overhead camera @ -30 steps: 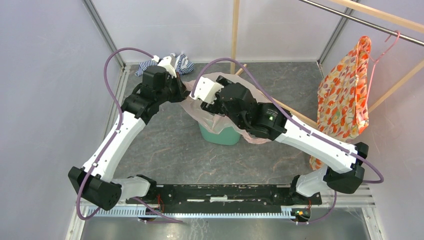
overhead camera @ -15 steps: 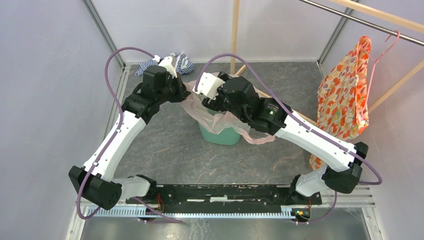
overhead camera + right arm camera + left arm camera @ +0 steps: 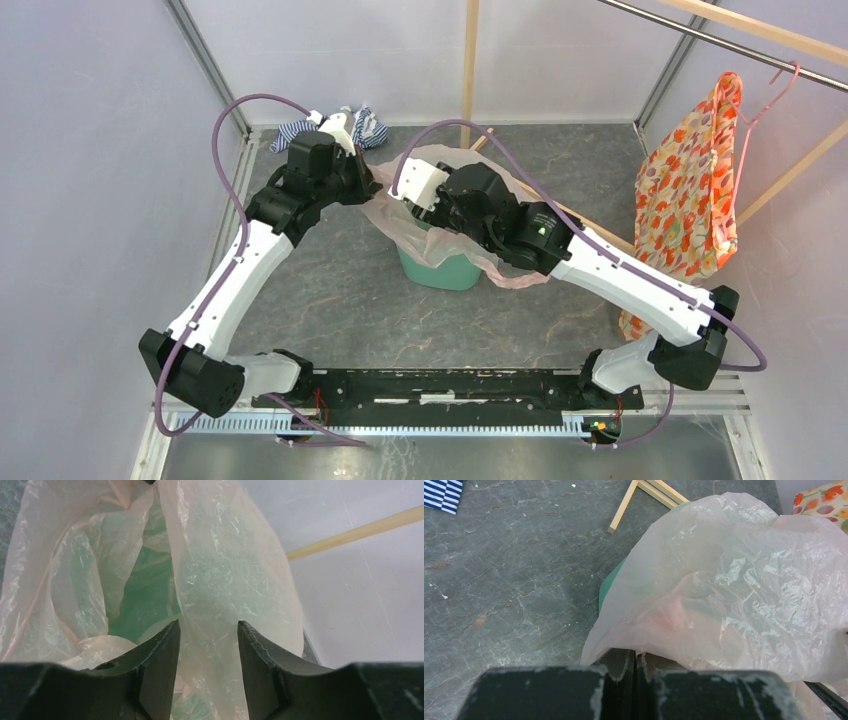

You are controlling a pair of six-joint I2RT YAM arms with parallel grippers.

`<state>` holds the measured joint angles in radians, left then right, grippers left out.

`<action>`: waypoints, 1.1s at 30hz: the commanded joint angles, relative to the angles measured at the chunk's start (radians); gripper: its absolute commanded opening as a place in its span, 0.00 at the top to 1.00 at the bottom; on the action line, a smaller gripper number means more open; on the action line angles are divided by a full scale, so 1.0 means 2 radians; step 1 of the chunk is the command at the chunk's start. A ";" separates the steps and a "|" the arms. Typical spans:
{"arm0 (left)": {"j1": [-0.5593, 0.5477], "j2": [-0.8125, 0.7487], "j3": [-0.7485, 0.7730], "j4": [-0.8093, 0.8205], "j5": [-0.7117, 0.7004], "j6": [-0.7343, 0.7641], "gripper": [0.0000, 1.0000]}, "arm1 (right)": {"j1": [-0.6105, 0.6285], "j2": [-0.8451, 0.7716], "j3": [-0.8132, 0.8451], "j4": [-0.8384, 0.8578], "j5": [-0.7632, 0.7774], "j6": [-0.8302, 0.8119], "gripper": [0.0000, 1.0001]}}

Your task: Put the trash bags into the trash bin

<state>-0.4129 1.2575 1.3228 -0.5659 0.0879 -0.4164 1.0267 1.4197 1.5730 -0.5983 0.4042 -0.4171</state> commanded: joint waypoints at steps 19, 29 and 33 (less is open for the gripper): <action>-0.002 0.019 -0.005 0.043 -0.001 0.045 0.98 | -0.117 0.160 0.163 0.069 0.037 0.048 1.00; -0.001 0.045 -0.019 0.040 -0.016 0.036 0.98 | -0.178 0.255 0.230 0.030 0.019 0.121 1.00; -0.001 0.048 -0.036 0.038 -0.022 0.028 0.98 | -0.188 0.240 0.186 0.044 0.003 0.138 1.00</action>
<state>-0.4168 1.3502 1.2819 -0.4873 0.0799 -0.3801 0.6891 1.9308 1.9926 -0.5335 0.4068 -0.2054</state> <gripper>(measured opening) 0.026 0.004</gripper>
